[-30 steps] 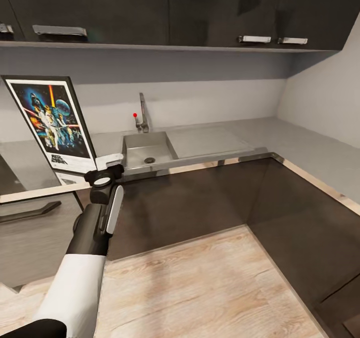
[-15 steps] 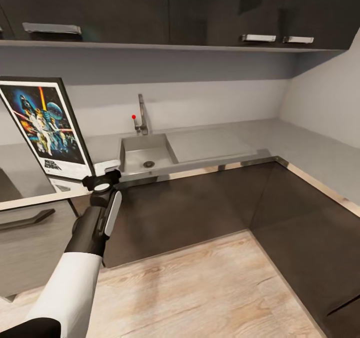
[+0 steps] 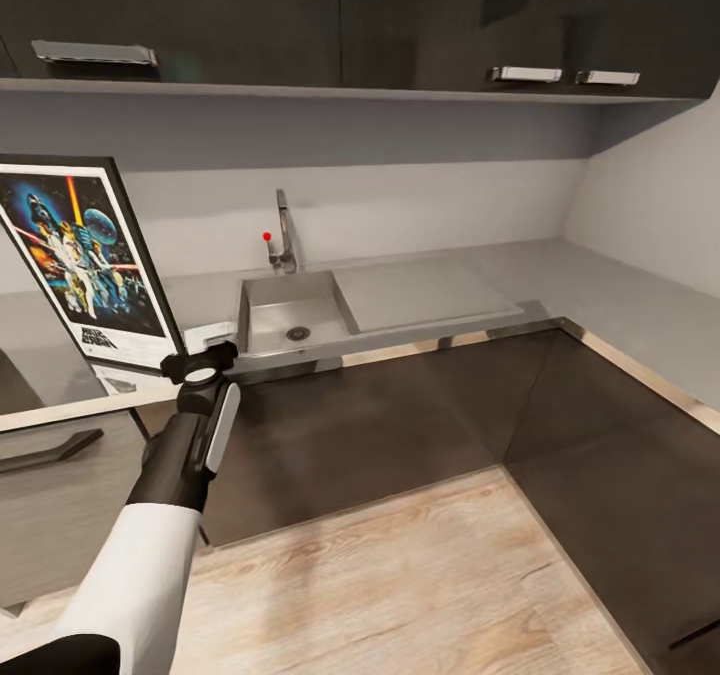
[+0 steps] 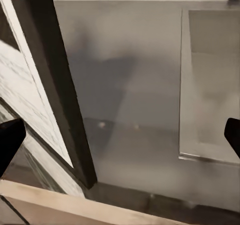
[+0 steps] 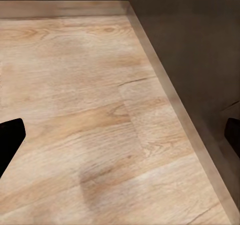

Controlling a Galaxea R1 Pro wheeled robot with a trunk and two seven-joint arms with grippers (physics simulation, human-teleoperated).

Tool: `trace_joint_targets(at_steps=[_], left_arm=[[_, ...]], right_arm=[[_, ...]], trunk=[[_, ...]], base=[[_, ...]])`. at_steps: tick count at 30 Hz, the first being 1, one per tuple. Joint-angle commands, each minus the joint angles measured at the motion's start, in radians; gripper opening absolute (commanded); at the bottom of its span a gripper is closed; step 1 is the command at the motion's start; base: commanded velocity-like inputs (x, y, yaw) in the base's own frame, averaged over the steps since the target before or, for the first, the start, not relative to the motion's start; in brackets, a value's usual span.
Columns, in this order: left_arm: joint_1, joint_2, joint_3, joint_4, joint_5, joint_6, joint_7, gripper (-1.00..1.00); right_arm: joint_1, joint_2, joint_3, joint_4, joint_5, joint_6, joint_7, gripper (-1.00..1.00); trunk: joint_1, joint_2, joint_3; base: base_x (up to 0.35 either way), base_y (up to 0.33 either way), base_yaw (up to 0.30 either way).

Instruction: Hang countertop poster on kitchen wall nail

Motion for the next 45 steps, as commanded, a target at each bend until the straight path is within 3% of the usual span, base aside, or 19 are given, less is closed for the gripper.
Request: trace_joint_targets(at_steps=[1, 7, 9, 10, 14, 21, 27, 45], left_arm=[[-0.001, 0.0, 0.014, -0.001, -0.001, 0.006, 0.002, 1.0], [-0.001, 0.002, 0.045, -0.002, -0.001, 0.006, 0.012, 1.0], [-0.001, 0.003, 0.048, -0.002, -0.001, 0.006, 0.029, 1.0], [-0.001, 0.006, 0.053, -0.003, -0.001, 0.006, 0.075, 1.0], [-0.001, 0.006, 0.054, -0.003, -0.001, 0.006, 0.087, 1.0], [-0.001, 0.007, 0.057, -0.005, -0.001, 0.004, 0.098, 1.0], [-0.001, 0.007, 0.083, -0.004, -0.001, -0.001, 0.099, 1.0], [-0.001, 0.007, 0.089, -0.005, -0.001, -0.003, 0.099, 1.0]], right_arm=[[0.0, 0.0, 0.0, -0.001, 0.011, 0.001, -0.007, 1.0], [0.0, 0.0, 0.0, 0.002, 0.011, 0.001, -0.007, 1.0], [0.0, 0.0, 0.0, 0.01, 0.011, 0.001, -0.007, 1.0], [0.0, 0.0, -0.001, 0.032, 0.011, 0.001, -0.007, 1.0], [0.0, 0.0, -0.001, 0.039, 0.011, 0.001, -0.007, 1.0], [0.0, 0.0, -0.001, 0.042, 0.011, 0.001, -0.007, 1.0], [0.0, 0.001, -0.001, 0.043, 0.011, 0.001, -0.007, 1.0], [0.0, 0.002, 0.0, 0.044, 0.013, 0.001, -0.007, 1.0]], trunk=[[0.0, 0.0, -0.001], [0.0, 0.0, -0.001], [0.0, 0.0, -0.001], [0.0, 0.0, -0.001], [0.0, 0.0, -0.001], [0.0, 0.0, -0.001], [0.0, 0.0, -0.001], [0.0, 0.0, -0.001]], base=[[0.014, 0.008, 0.0], [0.007, 0.004, 0.0], [0.002, 0.001, 0.0], [0.0, 0.0, 0.0], [0.0, 0.0, 0.0], [0.0, 0.0, 0.0], [0.0, 0.0, 0.0], [0.029, -0.012, 0.0]])
